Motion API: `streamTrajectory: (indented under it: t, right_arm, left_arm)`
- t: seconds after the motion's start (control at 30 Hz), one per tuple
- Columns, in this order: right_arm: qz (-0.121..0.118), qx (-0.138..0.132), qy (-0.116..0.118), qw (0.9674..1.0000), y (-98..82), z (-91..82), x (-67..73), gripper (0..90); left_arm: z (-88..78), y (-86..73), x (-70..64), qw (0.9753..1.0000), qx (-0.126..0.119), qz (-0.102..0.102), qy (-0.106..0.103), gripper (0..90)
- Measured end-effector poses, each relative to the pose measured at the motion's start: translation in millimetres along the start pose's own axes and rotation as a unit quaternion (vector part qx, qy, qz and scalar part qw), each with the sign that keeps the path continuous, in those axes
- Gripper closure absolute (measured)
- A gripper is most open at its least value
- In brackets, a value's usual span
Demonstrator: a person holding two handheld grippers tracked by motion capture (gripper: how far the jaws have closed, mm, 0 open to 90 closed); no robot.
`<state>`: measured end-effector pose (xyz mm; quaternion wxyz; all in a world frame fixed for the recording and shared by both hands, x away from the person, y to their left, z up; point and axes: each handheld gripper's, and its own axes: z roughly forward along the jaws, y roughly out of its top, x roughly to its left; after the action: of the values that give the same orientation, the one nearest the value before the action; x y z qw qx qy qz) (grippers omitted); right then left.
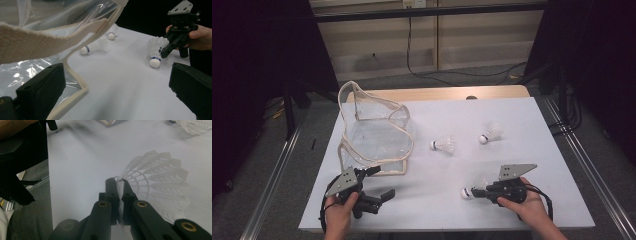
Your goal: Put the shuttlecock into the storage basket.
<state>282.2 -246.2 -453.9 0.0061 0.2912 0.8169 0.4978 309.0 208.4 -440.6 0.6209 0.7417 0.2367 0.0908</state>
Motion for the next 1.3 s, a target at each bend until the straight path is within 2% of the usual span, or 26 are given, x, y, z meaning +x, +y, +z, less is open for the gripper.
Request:
streamTrajectory:
  t: [0.3, 0.53, 0.93, 1.3]
  right_arm:
    - [-0.001, 0.000, -0.002, 1.0000, -0.1, -1.1, -0.1, 89.1]
    - [0.005, -0.019, -0.012, 0.9997, 1.4, -7.1, -1.3, 89.2]
    - [0.012, -0.033, -0.020, 0.9992, 5.1, -9.5, -4.4, 89.4]
    - [0.019, -0.036, -0.026, 0.9988, 7.0, -8.9, -6.4, 89.4]
  left_arm:
    - [0.5, -0.6, 0.0, 1.0000, 0.003, 0.001, -0.002, 0.8]
    - [1.0, -0.6, -0.6, 1.0000, 0.004, 0.002, -0.002, 0.7]
    - [0.7, -0.9, -0.3, 1.0000, 0.007, 0.006, 0.000, 0.8]
    - [-0.3, -1.4, 0.0, 1.0000, 0.005, 0.003, -0.002, 0.8]
